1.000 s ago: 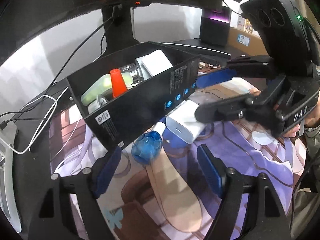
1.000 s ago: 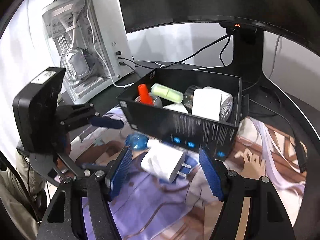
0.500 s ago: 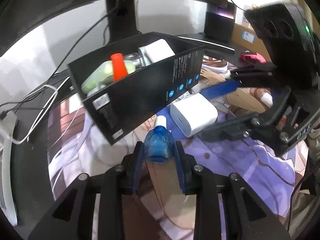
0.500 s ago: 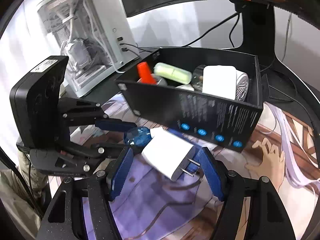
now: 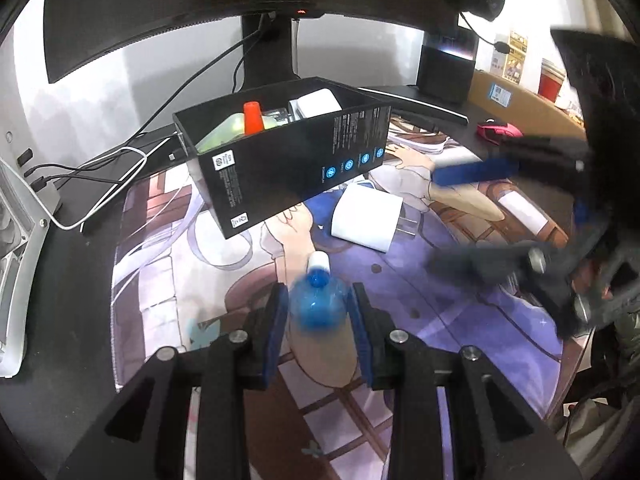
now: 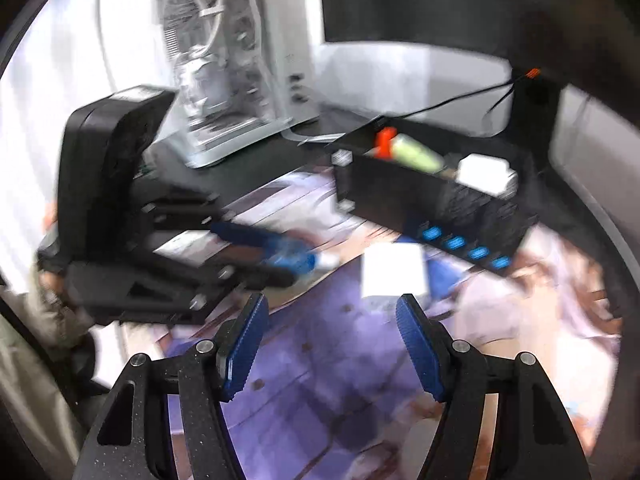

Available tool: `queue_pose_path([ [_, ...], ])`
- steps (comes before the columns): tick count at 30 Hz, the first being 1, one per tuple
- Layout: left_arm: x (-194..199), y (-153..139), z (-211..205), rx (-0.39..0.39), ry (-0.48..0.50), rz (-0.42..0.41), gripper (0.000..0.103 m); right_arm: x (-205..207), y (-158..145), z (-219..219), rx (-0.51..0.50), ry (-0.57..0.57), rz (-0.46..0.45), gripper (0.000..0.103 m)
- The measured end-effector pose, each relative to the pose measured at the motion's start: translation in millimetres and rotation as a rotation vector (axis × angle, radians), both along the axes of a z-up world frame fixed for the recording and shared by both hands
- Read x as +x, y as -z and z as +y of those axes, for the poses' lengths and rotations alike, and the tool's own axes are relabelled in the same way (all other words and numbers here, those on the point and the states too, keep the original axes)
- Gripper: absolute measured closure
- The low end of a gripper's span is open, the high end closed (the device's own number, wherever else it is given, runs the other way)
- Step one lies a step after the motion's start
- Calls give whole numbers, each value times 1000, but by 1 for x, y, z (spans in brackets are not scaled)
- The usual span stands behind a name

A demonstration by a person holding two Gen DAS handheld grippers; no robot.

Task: Organize rigid objects
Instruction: 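Lift the blue bottle with the left gripper while the right holds the white charger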

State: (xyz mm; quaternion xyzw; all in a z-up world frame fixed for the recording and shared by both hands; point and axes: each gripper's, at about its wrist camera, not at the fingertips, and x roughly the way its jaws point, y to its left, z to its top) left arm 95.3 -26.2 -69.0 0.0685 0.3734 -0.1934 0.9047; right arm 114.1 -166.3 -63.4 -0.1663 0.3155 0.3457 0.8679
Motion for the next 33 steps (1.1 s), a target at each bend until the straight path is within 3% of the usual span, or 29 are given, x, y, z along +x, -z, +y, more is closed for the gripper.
queue_pose_path([
  [4,2,2,0,-6,-3,17,69,19,4,-1,-18,57,13,35],
  [5,1,1,1,-11,-5,11,61,25,9,1,-25,60,19,35],
  [7,1,0,1,-11,-10,2,56,32,13,2,-35,59,25,35],
  [11,4,3,-2,-1,-5,24,56,46,18,8,-43,64,32,36],
  [15,4,4,-4,18,-4,28,57,53,24,14,-65,64,57,49],
  [17,5,5,-4,32,-17,31,74,54,27,15,-74,64,70,61],
  [30,6,5,2,13,-51,34,71,22,28,0,-46,76,87,61],
  [33,5,7,-1,19,-44,40,64,18,27,-1,-51,81,80,58],
])
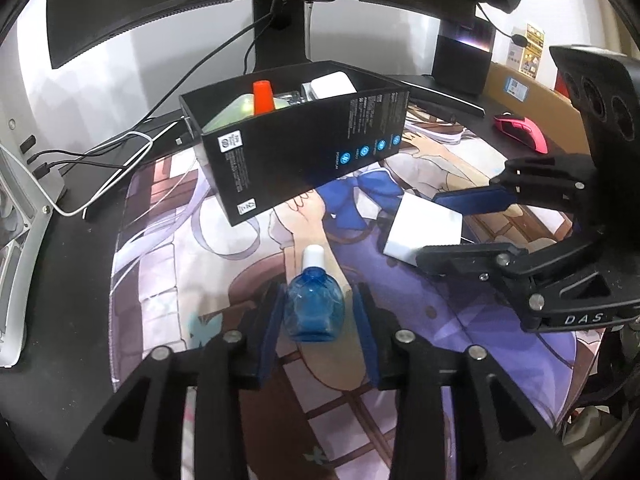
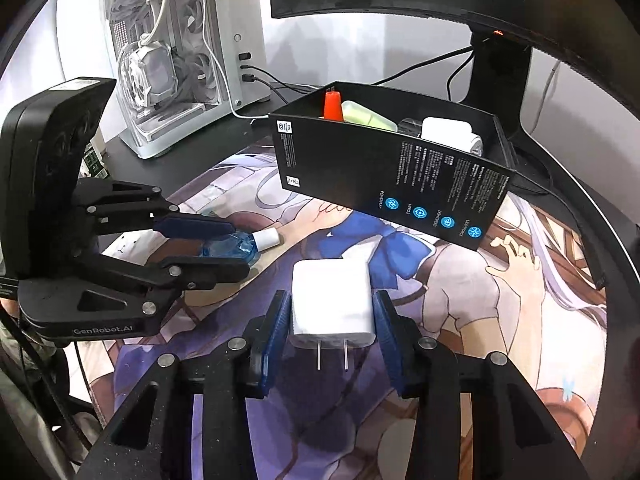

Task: Organize rigid objects
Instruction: 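Lift the blue bottle with the left gripper while the right holds the white charger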

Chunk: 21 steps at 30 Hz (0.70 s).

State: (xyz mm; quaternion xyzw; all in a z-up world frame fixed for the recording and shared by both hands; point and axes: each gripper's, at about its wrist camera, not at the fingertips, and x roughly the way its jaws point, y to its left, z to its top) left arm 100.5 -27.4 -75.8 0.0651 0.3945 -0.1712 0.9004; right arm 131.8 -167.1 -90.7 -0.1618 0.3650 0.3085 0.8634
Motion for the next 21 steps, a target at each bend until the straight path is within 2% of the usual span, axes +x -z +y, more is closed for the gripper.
queue_pose_path([
  [4,-4,2,-6,11,9,-1,60,-1,2,2,-5,-5,2,55],
  [6,-4,2,-6,7,12,0,62,-3,1,3,-15,-3,-15,56],
  [8,-4,1,-6,4,9,-2,73,-4,0,3,-17,-2,-26,61],
  [18,-5,-2,-5,0,14,-18,74,-8,-5,2,-1,-10,-36,62],
  [20,-6,-3,-5,-4,14,-22,74,-11,-9,1,8,-9,-48,66],
  [21,-6,-5,-4,-8,15,-26,74,-13,-12,0,12,-8,-56,74],
])
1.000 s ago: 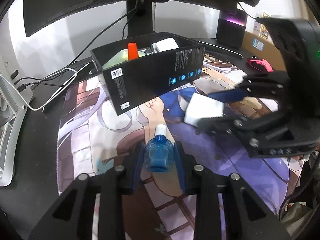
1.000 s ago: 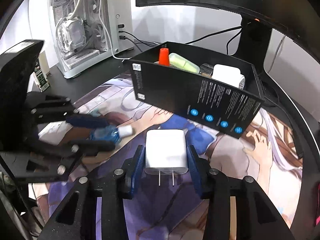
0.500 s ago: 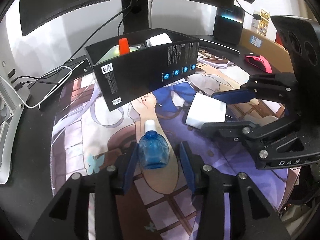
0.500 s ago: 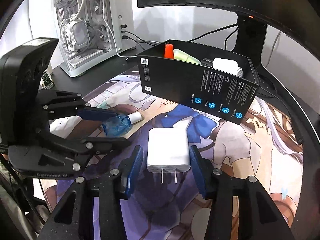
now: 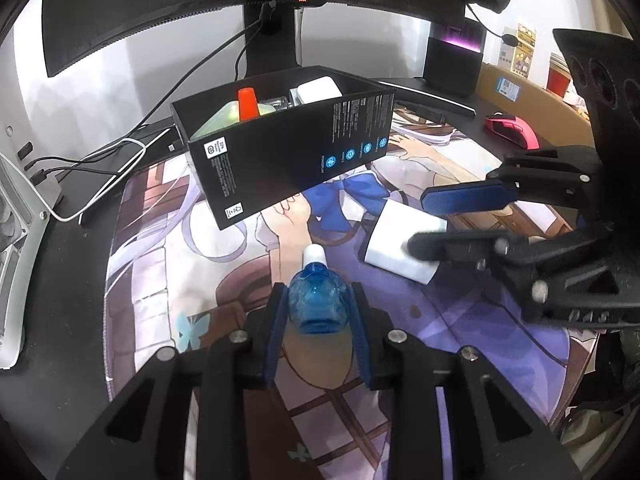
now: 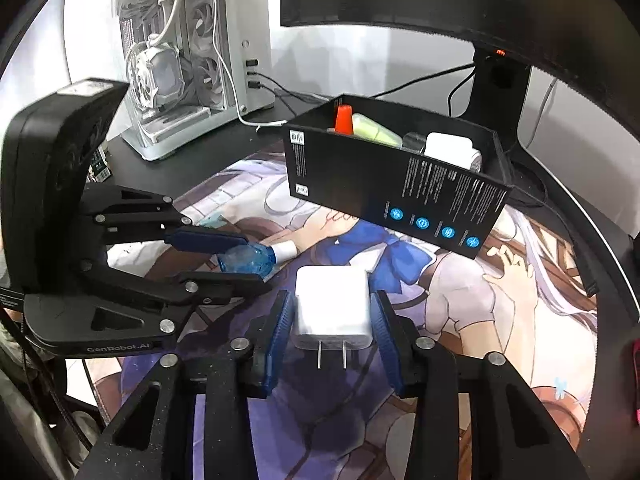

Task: Organize rigid objects
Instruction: 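Lift the blue bottle with the left gripper while the right holds the white charger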

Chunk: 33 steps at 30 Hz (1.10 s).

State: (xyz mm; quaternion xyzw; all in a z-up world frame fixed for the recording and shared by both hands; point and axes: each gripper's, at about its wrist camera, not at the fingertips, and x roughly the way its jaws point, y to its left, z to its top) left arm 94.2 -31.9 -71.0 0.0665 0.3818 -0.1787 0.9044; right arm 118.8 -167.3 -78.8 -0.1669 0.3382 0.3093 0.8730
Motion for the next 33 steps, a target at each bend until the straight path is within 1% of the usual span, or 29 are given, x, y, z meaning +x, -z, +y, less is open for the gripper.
queue_pose_path([
  [1,-1,-2,1,-4,1,-5,74,-1,-2,-1,0,2,-5,76],
  [4,-3,-6,2,-10,1,-19,74,-5,-7,-4,8,3,-16,76],
  [8,-2,-5,2,-12,0,-18,74,-1,-7,-8,31,20,-5,74],
  [11,-2,-4,1,-11,-1,-15,74,3,-2,-6,24,21,13,66],
  [12,-2,-4,1,-12,0,-13,74,4,0,-5,24,18,26,57],
  [13,-2,-3,1,-13,0,-12,74,5,2,-4,26,15,34,52],
  [14,-2,-3,1,-12,2,-11,74,6,5,-3,23,16,39,51],
  [18,-1,1,-2,-8,10,-1,74,11,13,2,4,10,76,51],
  [23,-1,3,-5,-4,14,4,74,14,17,4,-5,10,92,51],
  [27,-2,2,-4,-2,12,0,74,14,20,6,-31,13,96,61],
  [33,-3,1,-5,-2,16,-6,74,11,18,6,-26,1,73,61],
])
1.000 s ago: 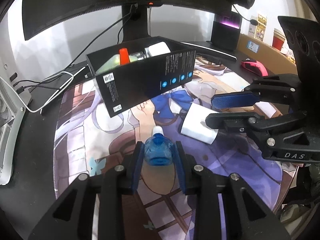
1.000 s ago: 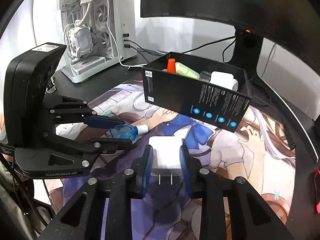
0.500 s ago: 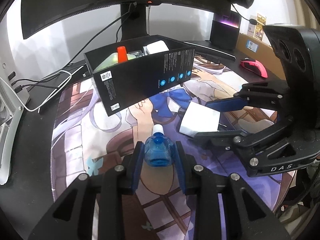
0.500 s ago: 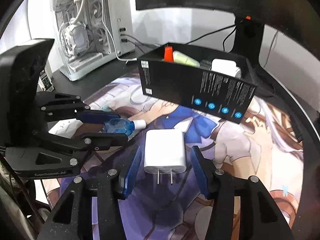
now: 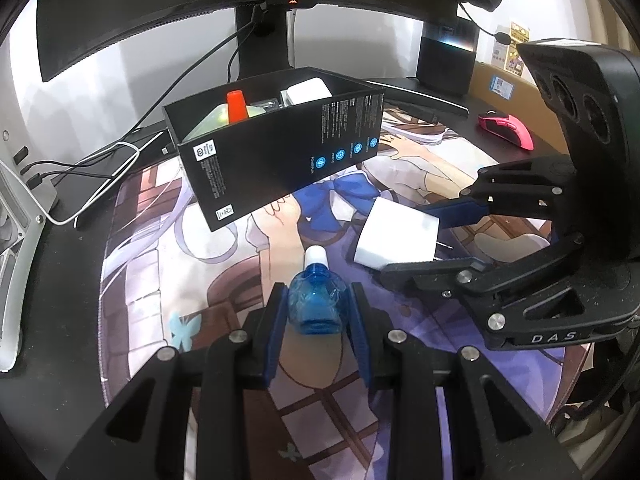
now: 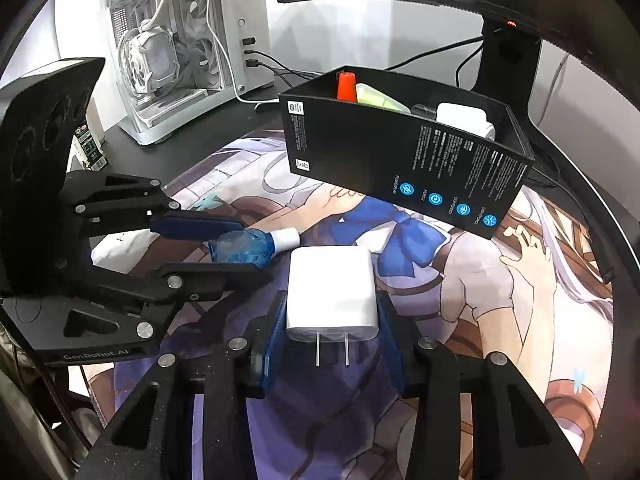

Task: Organize rigid objects
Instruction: 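Carry the blue bottle over the black box with the left gripper while the right carries the charger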

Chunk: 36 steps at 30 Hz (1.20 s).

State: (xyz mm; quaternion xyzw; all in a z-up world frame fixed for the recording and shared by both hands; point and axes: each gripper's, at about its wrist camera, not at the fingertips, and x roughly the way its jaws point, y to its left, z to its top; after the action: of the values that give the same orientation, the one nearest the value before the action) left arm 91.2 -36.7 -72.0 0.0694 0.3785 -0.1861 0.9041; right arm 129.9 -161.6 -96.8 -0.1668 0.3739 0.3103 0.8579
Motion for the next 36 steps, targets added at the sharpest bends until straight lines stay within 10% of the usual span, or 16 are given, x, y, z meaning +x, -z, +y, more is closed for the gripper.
queue_pose_path([
  [36,-22,-91,1,-47,4,-242,74,-30,-91,-26,158,21,-222,61],
])
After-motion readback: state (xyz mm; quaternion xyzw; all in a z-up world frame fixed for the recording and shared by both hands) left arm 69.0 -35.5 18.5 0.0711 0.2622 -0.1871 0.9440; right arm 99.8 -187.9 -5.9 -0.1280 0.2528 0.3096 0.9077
